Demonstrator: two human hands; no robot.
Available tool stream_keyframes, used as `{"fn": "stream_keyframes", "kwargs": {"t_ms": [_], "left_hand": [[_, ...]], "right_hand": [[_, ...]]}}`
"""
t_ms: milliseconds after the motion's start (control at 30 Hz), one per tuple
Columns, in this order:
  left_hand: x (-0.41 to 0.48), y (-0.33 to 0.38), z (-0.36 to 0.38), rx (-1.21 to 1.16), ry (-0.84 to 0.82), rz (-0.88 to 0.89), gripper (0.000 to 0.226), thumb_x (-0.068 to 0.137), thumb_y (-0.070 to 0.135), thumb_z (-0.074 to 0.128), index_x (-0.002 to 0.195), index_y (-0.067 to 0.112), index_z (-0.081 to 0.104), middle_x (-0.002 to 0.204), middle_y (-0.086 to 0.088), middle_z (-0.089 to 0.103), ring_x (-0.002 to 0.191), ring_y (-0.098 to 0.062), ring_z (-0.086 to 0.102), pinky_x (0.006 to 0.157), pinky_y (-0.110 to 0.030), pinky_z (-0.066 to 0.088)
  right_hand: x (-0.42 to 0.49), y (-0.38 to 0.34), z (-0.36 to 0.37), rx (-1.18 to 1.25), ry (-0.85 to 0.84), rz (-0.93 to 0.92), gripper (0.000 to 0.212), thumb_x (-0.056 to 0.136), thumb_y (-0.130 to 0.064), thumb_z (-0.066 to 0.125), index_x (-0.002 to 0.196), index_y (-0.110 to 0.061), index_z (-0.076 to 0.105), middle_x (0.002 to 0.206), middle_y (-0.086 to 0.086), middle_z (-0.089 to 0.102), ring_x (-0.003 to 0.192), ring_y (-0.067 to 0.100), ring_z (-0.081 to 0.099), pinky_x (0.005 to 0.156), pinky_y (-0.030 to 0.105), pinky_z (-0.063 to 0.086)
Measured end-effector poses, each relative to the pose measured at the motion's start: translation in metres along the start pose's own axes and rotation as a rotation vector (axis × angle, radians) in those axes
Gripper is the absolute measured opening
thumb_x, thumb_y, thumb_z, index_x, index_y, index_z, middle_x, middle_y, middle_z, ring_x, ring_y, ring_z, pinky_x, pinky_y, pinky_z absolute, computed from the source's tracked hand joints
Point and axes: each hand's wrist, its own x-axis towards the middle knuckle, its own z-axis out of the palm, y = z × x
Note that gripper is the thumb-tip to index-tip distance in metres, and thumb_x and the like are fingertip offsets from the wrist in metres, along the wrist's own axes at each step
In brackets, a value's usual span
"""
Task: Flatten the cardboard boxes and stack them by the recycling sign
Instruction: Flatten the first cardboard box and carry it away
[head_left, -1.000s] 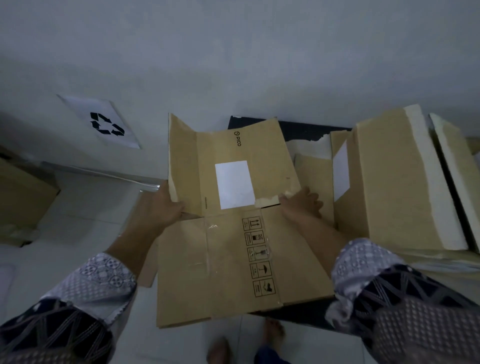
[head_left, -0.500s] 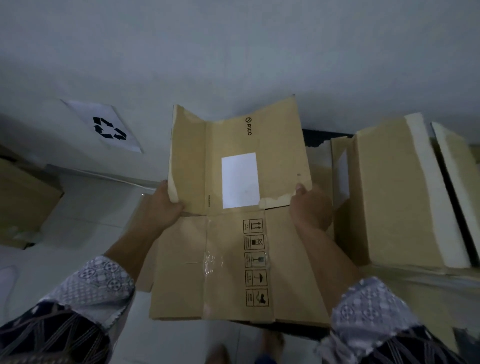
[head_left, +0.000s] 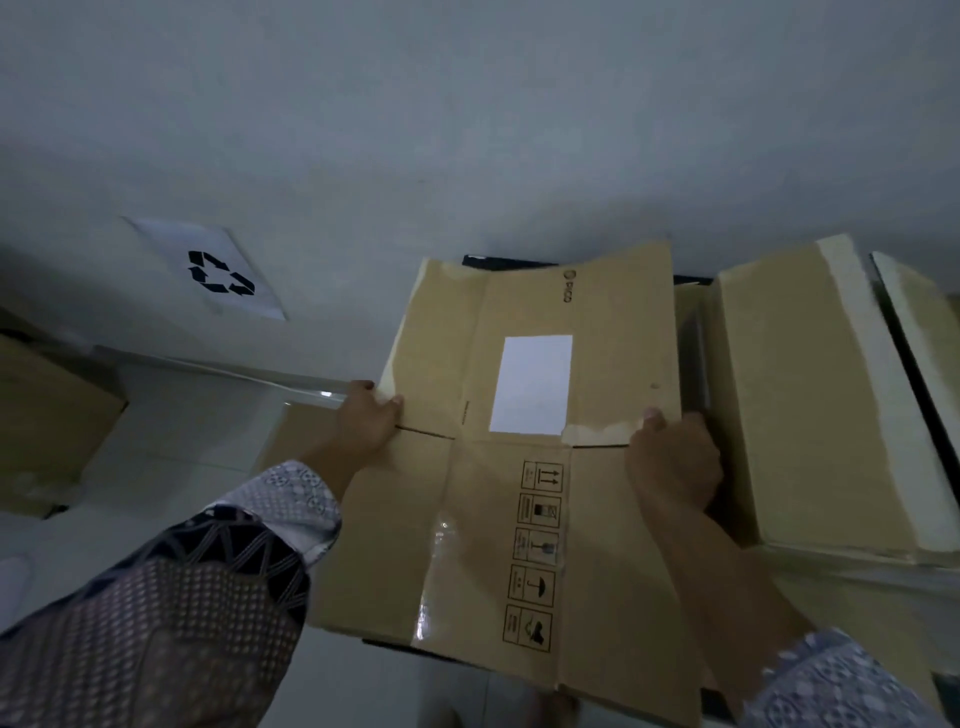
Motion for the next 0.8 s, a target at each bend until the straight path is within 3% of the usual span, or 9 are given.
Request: {"fn": "stream_keyframes", "kwargs": {"t_ms": [100,233,500,567,667,800], "left_hand": [[0.000,0.003,0.002,0.128,0.004,0.080,0.043,0.095,0.033,0.056,0.125,0.002,0.055,0.123,-0.021,0.060,0.116,-0.038,0.057,0.096,-0.040,0.045],[-0.003,0.012,-0.002,0.220,0.026,0.142,0.039,0.099,0.029,0.050,0.122,-0.002,0.051,0.124,-0.025,0.058,0.116,-0.040,0.054,0.092,-0.039,0.041],[-0.012,0.030,-0.047,0.057,0.118,0.276,0.038,0.097,0.031,0.055,0.122,0.003,0.056,0.119,-0.018,0.062,0.110,-0.035,0.058,0.086,-0.038,0.044],[-0.013,0.034,-0.057,0.017,0.024,0.309,0.036,0.099,0.024,0.049,0.133,0.010,0.050,0.126,-0.014,0.060,0.114,-0.032,0.057,0.093,-0.039,0.045],[-0.010,0.034,-0.062,0.028,-0.037,0.273,0.038,0.100,0.023,0.046,0.138,0.021,0.046,0.131,-0.012,0.059,0.115,-0.032,0.057,0.099,-0.047,0.047],[-0.007,0.035,-0.057,0.033,0.051,0.273,0.034,0.102,0.021,0.039,0.131,0.009,0.053,0.132,-0.016,0.058,0.118,-0.034,0.054,0.100,-0.044,0.043]], "right_hand": [[0.000,0.005,0.006,-0.009,-0.048,0.023,0.033,0.101,-0.028,0.048,0.124,-0.004,0.048,0.122,0.023,0.060,0.110,0.041,0.058,0.076,0.037,0.040],[-0.002,-0.004,0.005,-0.024,-0.088,0.002,0.029,0.100,-0.025,0.047,0.125,-0.009,0.044,0.121,0.017,0.060,0.107,0.038,0.060,0.072,0.036,0.041],[0.002,-0.028,-0.011,0.064,-0.080,-0.110,0.019,0.101,-0.024,0.047,0.118,-0.015,0.045,0.117,0.011,0.060,0.102,0.031,0.060,0.069,0.034,0.039],[0.006,-0.036,-0.012,0.094,-0.070,-0.135,0.023,0.101,-0.024,0.048,0.121,-0.013,0.046,0.120,0.012,0.060,0.106,0.032,0.060,0.070,0.033,0.038],[0.011,-0.043,-0.008,0.116,-0.033,-0.172,0.028,0.100,-0.027,0.050,0.125,-0.015,0.048,0.123,0.013,0.061,0.109,0.033,0.060,0.079,0.037,0.047],[0.020,-0.046,-0.009,0.130,-0.038,-0.199,0.032,0.100,-0.029,0.048,0.129,-0.015,0.049,0.125,0.014,0.061,0.111,0.035,0.059,0.087,0.041,0.049]]}}
